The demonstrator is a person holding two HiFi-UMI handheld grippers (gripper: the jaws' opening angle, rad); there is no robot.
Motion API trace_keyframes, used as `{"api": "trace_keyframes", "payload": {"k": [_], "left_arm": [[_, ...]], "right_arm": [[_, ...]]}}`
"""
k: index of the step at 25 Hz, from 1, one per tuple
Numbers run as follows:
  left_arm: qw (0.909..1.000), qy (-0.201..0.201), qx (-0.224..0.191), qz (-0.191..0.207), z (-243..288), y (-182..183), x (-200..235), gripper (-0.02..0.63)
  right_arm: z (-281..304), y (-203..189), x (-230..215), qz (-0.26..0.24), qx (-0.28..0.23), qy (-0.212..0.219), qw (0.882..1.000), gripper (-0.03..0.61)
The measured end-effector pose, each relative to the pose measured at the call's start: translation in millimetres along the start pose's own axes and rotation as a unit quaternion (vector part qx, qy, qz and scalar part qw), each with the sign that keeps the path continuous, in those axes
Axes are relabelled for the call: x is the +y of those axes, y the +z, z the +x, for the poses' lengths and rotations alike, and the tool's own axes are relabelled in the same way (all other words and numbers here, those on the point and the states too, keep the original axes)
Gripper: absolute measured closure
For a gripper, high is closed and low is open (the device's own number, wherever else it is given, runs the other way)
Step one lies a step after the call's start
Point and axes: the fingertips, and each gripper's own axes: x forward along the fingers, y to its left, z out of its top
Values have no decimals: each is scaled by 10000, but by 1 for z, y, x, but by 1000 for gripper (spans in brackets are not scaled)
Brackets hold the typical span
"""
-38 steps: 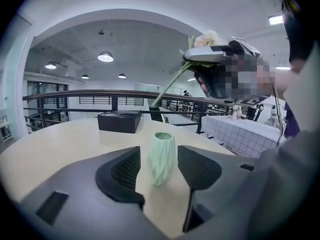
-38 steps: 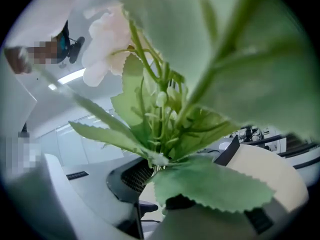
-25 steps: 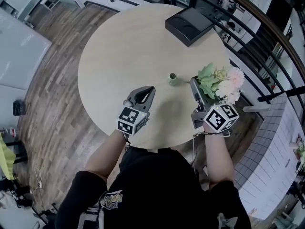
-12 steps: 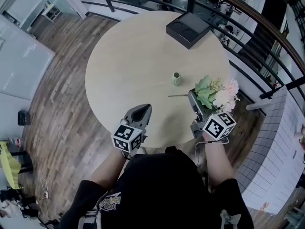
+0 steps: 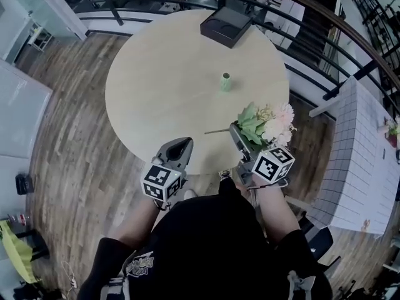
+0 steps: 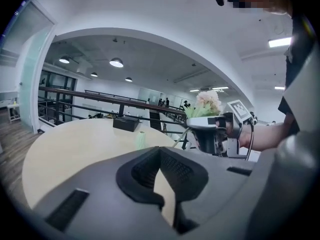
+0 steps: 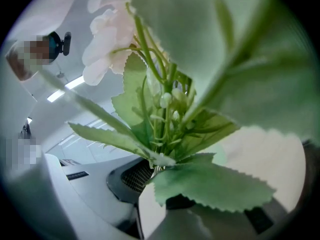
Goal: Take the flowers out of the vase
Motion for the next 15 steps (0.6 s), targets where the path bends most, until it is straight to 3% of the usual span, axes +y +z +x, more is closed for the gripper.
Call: {"api": "trace_keyframes", "payload": {"k": [10,15], "left_arm": [[9982,-597,94,-30,-82,-33,-29,607],[9967,-791,183,36,-100,-49,-45,607]], "right_arm": [[-51,-72,87,61,-179,-320,9993,497],[-71,-98,105,52,-177,-540,9984,497]]}}
